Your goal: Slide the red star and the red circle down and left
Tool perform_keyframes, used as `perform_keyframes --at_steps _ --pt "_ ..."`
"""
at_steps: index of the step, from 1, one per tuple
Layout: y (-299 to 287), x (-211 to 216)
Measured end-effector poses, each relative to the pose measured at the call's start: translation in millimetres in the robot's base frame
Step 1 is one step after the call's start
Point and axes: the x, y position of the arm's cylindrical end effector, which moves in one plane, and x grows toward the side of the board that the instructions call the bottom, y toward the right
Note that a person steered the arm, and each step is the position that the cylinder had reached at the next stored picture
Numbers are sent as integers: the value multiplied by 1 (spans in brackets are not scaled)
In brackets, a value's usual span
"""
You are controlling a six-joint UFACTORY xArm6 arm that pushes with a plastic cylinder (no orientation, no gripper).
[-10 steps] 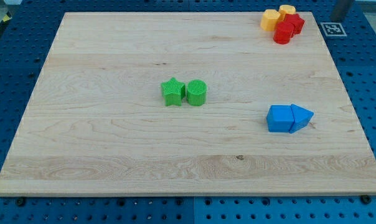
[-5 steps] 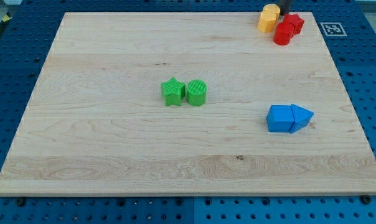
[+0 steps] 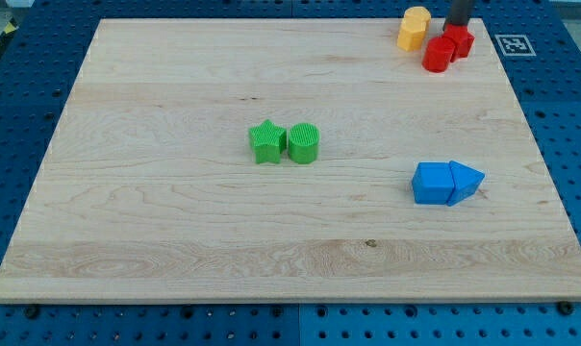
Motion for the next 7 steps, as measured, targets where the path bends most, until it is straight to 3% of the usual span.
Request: perform_keyframes --at_steps 3,7 --pt "1 11" --pt "-57 70"
